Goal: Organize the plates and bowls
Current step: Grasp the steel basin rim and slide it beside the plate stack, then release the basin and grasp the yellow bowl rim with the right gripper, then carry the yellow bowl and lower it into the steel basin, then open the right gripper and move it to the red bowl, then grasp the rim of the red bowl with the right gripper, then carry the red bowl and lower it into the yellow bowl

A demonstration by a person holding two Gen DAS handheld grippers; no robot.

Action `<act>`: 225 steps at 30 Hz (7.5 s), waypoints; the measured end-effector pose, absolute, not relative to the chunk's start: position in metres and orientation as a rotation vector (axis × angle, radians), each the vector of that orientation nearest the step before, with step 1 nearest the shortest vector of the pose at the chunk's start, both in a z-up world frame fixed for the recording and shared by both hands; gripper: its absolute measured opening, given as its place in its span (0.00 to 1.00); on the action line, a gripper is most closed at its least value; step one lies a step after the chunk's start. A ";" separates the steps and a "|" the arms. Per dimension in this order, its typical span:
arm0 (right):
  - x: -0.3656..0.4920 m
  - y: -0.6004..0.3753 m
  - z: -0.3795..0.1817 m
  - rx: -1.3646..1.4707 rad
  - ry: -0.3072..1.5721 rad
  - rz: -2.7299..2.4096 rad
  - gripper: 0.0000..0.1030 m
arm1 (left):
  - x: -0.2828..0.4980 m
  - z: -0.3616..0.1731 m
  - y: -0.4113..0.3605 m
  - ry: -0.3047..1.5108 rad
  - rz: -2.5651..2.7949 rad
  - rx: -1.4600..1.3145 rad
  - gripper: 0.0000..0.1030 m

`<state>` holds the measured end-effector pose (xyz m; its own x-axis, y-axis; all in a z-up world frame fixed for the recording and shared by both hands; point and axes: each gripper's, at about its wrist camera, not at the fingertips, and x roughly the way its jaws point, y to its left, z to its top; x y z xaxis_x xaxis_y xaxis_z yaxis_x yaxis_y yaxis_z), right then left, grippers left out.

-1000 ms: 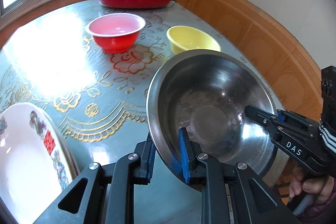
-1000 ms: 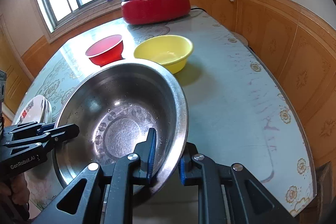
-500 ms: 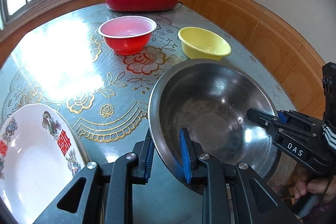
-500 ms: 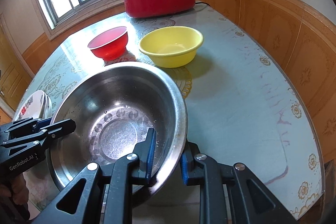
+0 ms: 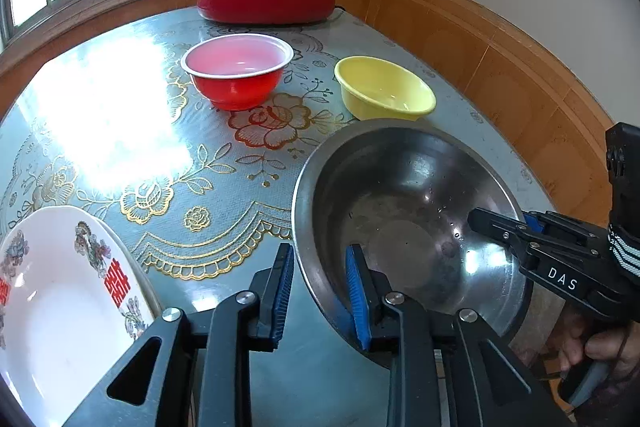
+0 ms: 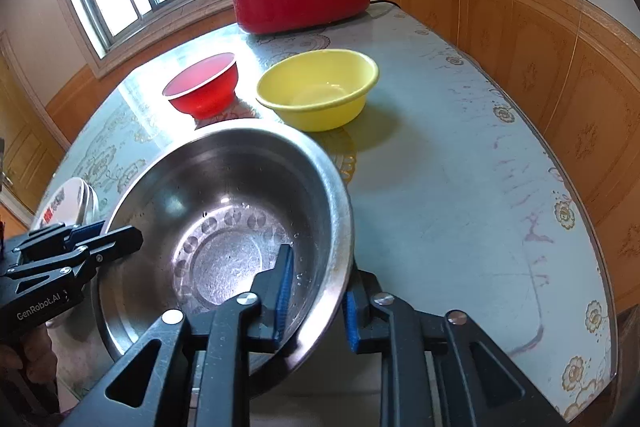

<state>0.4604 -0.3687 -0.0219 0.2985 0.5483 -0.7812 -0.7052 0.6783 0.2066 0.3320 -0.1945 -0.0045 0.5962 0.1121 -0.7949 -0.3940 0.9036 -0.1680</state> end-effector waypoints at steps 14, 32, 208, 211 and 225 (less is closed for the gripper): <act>0.520 -0.354 0.013 -0.178 0.853 0.766 0.36 | 0.383 0.034 -0.174 0.820 0.280 -0.319 0.27; 0.608 -0.287 -0.030 -0.148 1.017 0.830 0.22 | 0.523 -0.008 -0.149 0.978 0.233 -0.398 0.24; 0.492 -0.319 0.059 -0.077 0.967 1.034 0.10 | 0.335 0.061 -0.155 0.778 0.098 -0.529 0.16; 0.485 -0.331 0.053 -0.069 0.988 1.020 0.10 | 0.329 0.057 -0.164 0.796 0.067 -0.530 0.16; 0.462 -0.351 0.017 -0.097 1.128 0.964 0.16 | 0.313 0.033 -0.184 0.903 0.014 -0.554 0.16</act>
<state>0.4623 -0.3507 0.0168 0.0877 0.6006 -0.7947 -0.6913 0.6111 0.3855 0.3134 -0.1838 0.0327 0.6286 -0.2164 -0.7470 -0.2388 0.8604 -0.4502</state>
